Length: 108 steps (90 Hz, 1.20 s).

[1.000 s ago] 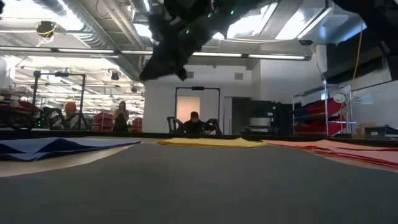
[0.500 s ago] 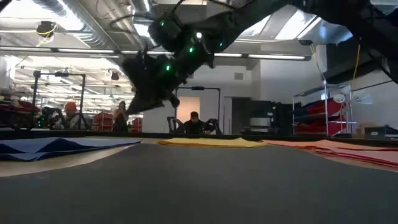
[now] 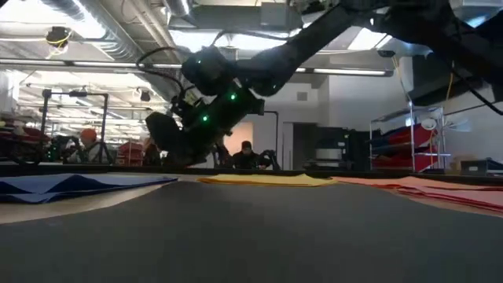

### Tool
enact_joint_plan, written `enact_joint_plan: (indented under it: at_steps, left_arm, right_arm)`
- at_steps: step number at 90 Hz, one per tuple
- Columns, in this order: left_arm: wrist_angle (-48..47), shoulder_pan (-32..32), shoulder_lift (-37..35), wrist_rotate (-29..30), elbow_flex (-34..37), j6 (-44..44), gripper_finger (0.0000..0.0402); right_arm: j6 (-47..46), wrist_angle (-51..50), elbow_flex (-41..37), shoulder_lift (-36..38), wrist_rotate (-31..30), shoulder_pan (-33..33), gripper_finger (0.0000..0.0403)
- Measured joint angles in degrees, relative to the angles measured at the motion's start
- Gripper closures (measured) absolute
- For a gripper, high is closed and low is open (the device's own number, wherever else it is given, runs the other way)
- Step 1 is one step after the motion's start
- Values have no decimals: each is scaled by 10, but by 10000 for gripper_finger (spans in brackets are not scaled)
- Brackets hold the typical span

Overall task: Organize paper
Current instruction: Adjust the stacked blue colored papers

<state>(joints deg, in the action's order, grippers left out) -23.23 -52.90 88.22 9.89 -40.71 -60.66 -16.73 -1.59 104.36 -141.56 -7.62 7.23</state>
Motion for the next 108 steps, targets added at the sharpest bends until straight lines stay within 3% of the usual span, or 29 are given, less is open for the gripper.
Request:
enact_joint_plan:
  at_steps: [28, 71, 108]
  left_arm:
    - [49, 0, 2, -3, 0, 40, 402]
    - [61, -18, 1, -59, -35, 71, 402]
    - [36, -49, 74, -65, -39, -18, 402]
  right_arm:
    - [-9, 11, 0, -7, 108, 3, 403]
    - [-10, 15, 14, -8, 92, 15, 403]
    - [6, 18, 48, -13, 45, 25, 403]
